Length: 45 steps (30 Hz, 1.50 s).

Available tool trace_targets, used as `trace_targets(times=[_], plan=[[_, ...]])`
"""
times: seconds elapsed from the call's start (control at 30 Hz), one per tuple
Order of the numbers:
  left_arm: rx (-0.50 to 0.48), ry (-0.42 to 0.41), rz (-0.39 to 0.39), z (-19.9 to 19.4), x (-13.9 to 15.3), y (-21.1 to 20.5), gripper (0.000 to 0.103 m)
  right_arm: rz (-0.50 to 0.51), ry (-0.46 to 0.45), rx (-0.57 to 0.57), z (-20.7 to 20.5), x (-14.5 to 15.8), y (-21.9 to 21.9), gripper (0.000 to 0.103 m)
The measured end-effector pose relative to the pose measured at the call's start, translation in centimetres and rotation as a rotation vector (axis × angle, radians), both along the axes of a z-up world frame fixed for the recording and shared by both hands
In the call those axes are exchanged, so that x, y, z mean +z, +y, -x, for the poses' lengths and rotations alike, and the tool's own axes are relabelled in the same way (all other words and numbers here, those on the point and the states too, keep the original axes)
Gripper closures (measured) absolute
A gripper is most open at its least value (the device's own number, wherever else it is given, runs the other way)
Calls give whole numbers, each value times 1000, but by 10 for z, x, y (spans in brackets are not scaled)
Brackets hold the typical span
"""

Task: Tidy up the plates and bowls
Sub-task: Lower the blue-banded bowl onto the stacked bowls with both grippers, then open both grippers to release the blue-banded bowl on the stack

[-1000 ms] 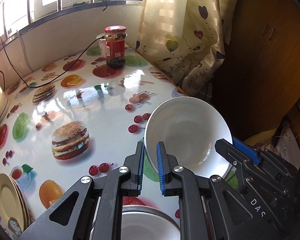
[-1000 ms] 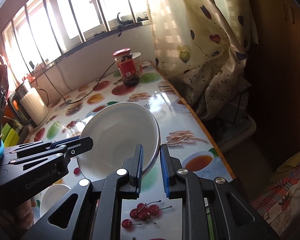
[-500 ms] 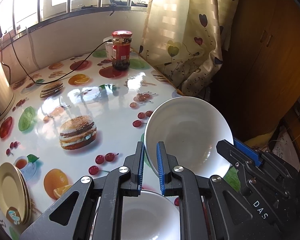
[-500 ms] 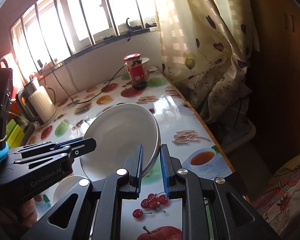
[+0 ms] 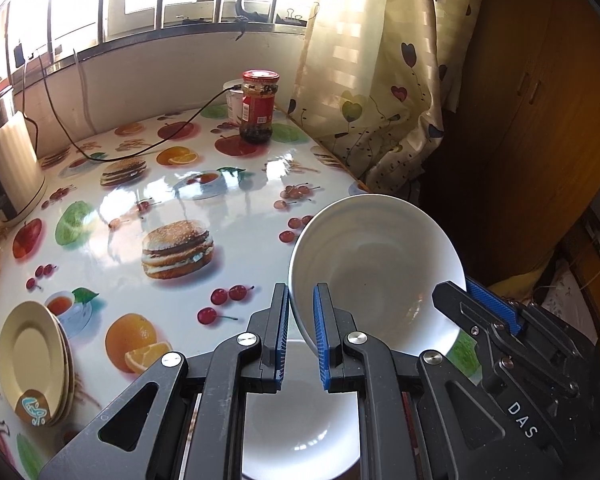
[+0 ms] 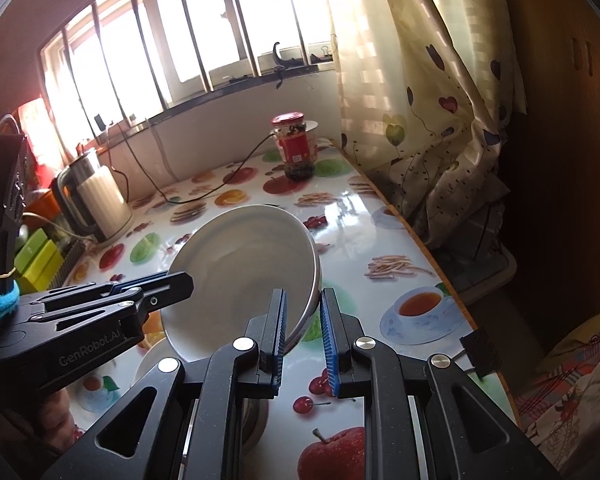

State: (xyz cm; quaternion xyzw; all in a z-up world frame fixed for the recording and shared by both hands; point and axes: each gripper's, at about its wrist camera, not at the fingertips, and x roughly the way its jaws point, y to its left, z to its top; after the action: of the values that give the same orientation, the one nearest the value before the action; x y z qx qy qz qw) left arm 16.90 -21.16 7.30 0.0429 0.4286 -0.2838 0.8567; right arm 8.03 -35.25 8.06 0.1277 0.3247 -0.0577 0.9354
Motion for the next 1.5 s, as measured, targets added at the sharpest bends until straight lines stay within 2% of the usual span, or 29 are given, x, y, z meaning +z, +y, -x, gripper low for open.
trace_targets(times=[0.9,1.5], plan=[[63,20,46,29,-1,49,90,13,-5,71,25,3,40,86],[116,73,44,34,-21,73,90,2,32,119,25,-13,63,86]])
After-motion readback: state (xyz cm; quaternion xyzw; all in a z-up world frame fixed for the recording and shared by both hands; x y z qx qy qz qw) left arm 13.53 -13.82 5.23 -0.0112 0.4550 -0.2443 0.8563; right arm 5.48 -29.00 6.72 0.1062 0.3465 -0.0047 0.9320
